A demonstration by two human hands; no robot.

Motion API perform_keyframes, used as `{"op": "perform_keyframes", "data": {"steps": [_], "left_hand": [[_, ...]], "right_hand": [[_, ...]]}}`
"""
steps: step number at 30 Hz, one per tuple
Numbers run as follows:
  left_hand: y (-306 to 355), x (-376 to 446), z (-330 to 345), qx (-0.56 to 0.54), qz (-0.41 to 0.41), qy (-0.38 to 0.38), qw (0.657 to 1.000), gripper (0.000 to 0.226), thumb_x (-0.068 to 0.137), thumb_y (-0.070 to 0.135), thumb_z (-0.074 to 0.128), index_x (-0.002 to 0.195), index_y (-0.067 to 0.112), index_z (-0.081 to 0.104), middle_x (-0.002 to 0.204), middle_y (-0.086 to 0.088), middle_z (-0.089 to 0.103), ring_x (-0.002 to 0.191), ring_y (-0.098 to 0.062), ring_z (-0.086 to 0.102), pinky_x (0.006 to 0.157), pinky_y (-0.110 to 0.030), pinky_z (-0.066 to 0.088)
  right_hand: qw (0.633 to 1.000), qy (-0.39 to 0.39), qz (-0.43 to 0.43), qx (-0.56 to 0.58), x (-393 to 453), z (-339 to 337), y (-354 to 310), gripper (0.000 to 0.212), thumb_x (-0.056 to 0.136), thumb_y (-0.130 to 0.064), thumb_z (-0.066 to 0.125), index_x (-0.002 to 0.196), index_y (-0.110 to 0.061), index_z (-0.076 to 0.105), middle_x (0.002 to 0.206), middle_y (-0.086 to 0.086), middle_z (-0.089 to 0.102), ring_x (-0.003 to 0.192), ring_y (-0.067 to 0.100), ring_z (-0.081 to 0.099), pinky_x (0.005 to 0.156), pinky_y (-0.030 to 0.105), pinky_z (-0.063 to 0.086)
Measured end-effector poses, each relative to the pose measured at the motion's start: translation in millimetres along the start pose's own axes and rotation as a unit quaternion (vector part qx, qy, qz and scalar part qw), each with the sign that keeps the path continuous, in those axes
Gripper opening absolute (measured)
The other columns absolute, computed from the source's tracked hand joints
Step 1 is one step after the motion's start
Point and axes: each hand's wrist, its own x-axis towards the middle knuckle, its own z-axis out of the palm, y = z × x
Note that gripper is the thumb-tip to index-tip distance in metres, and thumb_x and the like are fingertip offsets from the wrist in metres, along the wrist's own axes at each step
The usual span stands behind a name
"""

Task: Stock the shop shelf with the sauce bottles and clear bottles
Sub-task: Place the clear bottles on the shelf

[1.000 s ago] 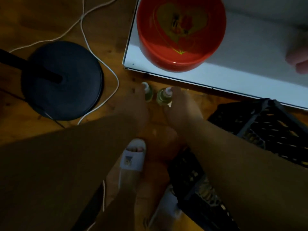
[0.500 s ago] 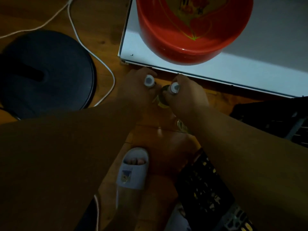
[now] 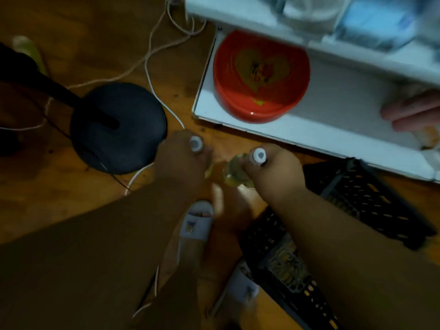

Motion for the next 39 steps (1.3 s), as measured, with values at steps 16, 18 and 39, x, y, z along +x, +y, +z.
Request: {"op": "perform_keyframes", "data": {"steps": [16,18,39], "left_hand": [[336,-213,-325,-0.140,0.157,0.174,0.962,0.026,0.090,0.036,0.065,0.084,0.011,0.058,0.076,-0.001,0.058,0.068,-0.014,0.052,0.059,-0.027,0.038],[370,-224,-347,-0.180,0.188,0.182,0.948,0.024,0.090,0.034,0.065,0.083,0.012,0.059,0.077,-0.003,0.065,0.071,-0.015,0.059,0.065,-0.029,0.046],[516,-132,-409,-0.235,0.240,0.135,0.932,0.025,0.090,0.030,0.065,0.076,0.011,0.055,0.056,-0.009,0.063,0.048,-0.015,0.063,0.056,-0.028,0.048]], "right_hand": [[0.928,0.192,-0.173,0.269,-298,-307,-232,0.043,0.085,-0.051,0.061,0.081,-0.008,0.059,0.076,0.015,0.064,0.069,0.017,0.058,0.071,0.038,0.051],[0.914,0.200,-0.199,0.293,-318,-337,-249,0.046,0.083,-0.056,0.057,0.085,-0.011,0.058,0.083,0.019,0.065,0.074,0.024,0.061,0.076,0.050,0.053],[0.862,0.322,-0.239,0.310,-275,-460,-354,0.026,0.094,-0.039,0.061,0.085,-0.015,0.060,0.074,0.007,0.070,0.074,0.024,0.068,0.074,0.038,0.053]]}}
